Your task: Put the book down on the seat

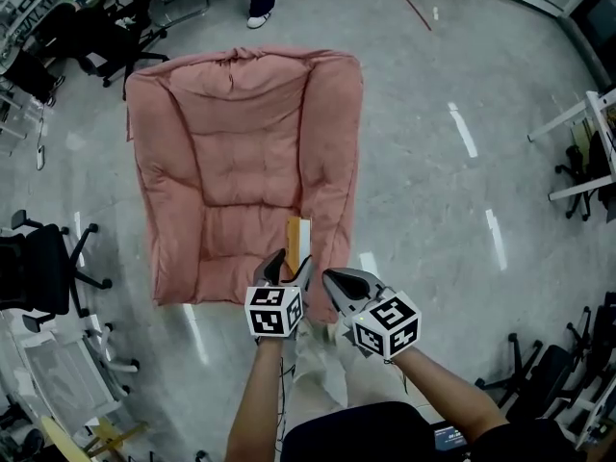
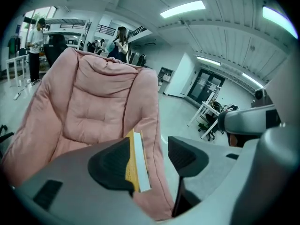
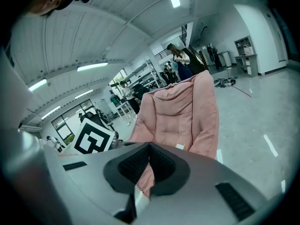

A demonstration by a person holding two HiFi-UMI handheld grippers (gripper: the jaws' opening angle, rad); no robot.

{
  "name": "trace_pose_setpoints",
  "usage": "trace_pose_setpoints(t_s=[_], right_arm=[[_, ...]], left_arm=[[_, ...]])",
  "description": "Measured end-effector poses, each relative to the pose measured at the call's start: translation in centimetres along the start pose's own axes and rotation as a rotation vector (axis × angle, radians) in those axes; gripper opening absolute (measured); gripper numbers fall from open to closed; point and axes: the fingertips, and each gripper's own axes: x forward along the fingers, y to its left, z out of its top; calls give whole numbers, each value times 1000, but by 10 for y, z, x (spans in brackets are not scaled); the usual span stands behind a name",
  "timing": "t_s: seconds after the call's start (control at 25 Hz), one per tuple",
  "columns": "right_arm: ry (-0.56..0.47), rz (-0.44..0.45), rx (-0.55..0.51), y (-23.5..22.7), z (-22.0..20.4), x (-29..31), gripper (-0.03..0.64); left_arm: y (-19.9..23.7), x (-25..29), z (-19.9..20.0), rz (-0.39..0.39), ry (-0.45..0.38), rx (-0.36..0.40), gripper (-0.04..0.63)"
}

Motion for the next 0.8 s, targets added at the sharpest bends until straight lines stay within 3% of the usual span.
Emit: trace_pose_setpoints(t_s=[0.36,0.8], right_arm=[[-57,17,-75,32,42,-13,20],[-136,-14,-131,62,81,-35,20]], left_arm=[[-9,-60,50,33,-130,88,104],[-20,-139,90,37,-258,151,6]])
